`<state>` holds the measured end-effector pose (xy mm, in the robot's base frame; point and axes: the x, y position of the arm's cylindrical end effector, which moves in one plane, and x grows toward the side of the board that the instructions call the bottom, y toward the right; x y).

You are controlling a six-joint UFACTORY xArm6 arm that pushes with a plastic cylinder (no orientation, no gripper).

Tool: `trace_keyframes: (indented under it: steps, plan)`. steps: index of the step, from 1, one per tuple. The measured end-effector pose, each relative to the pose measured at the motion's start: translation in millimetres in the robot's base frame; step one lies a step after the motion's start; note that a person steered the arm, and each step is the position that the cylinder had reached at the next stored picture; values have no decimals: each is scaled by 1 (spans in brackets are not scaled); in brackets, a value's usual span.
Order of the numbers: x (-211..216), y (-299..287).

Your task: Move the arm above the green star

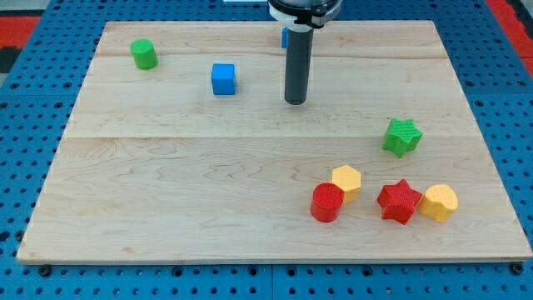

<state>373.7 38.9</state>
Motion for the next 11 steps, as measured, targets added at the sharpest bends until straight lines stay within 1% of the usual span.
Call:
trace_keyframes:
  steps: [6,7,10,11]
  plan:
    - [0,3]
    - [0,14]
    - [6,127]
    - [6,149]
